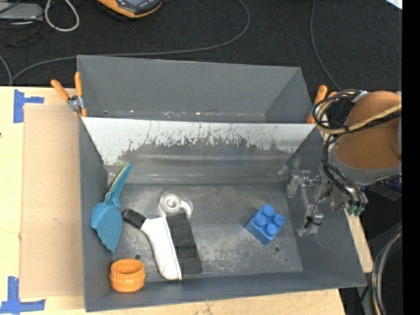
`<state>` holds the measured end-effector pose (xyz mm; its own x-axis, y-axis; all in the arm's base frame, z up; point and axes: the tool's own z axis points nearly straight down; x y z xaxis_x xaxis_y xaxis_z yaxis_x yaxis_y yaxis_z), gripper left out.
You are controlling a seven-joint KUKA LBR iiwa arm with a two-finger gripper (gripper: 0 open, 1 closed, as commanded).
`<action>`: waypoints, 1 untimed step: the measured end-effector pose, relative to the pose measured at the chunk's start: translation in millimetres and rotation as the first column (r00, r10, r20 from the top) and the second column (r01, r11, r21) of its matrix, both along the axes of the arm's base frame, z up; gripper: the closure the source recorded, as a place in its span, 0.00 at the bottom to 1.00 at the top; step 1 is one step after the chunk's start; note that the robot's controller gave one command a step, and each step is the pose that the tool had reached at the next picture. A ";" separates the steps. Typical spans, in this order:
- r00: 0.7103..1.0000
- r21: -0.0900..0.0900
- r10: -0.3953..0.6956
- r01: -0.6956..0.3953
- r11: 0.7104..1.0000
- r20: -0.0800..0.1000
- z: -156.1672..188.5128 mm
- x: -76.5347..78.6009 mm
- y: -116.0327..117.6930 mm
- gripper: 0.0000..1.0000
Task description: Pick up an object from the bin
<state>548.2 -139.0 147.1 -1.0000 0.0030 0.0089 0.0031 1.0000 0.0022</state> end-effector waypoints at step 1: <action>1.000 -0.001 0.006 -0.006 1.000 0.007 4.4 1.9 0.7 0.00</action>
Offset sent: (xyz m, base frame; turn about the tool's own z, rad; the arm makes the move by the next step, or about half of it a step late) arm 0.0070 0.0352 -0.0771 -0.1592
